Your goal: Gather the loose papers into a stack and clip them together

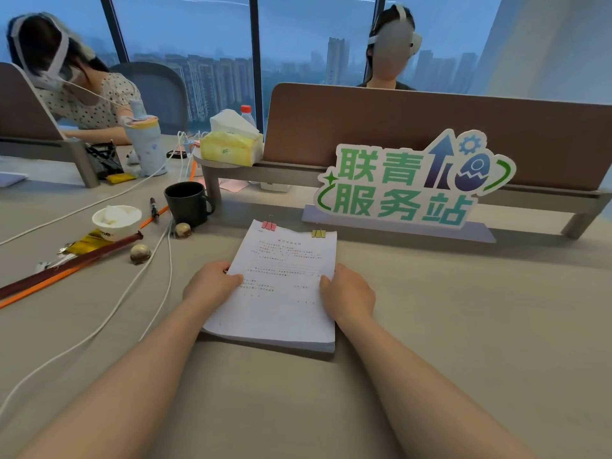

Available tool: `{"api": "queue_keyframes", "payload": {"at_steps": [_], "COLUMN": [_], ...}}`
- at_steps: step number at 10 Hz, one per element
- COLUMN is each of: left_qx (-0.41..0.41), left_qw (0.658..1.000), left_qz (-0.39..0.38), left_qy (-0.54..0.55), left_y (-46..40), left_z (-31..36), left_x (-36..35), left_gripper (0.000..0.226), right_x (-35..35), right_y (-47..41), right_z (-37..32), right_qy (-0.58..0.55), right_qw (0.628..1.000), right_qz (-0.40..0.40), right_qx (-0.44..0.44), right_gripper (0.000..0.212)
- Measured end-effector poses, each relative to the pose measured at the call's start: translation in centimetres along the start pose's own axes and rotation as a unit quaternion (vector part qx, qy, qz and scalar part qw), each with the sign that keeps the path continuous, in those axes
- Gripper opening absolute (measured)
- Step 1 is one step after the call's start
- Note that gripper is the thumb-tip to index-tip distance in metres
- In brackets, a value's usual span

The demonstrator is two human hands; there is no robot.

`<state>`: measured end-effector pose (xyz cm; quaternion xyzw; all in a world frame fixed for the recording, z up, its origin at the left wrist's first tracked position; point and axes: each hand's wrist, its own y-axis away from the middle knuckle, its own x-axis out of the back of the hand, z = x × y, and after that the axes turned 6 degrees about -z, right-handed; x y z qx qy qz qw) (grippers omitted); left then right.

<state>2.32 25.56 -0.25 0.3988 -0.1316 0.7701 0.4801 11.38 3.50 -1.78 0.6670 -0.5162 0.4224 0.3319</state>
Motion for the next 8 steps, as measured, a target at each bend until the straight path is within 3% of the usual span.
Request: {"api": "queue_keyframes", "payload": {"at_steps": [2, 4, 5, 7, 8], "left_qx": [0.013, 0.028, 0.032, 0.025, 0.016], "left_qw": [0.998, 0.995, 0.993, 0.988, 0.981], "left_qz": [0.018, 0.060, 0.097, 0.154, 0.191], "left_qy": [-0.060, -0.070, -0.061, 0.005, 0.020], "left_y": [-0.2, -0.4, -0.2, 0.7, 2.2], "left_z": [0.1, 0.0, -0.1, -0.4, 0.4], "left_x": [-0.3, -0.6, -1.0, -1.2, -1.7], "left_gripper": [0.030, 0.044, 0.053, 0.044, 0.037], "right_x": [0.2, 0.3, 0.2, 0.7, 0.7], "right_y": [0.3, 0.9, 1.1, 1.9, 2.8], "right_z": [0.1, 0.3, 1.0, 2.7, 4.0], "right_qy": [0.030, -0.019, -0.113, -0.342, -0.390], "right_qw": [1.000, 1.000, 0.993, 0.937, 0.918], "right_qz": [0.005, 0.023, 0.040, 0.065, 0.073], "right_qx": [-0.003, 0.002, -0.017, 0.010, -0.007], "right_gripper": [0.036, 0.039, 0.041, 0.027, 0.024]}}
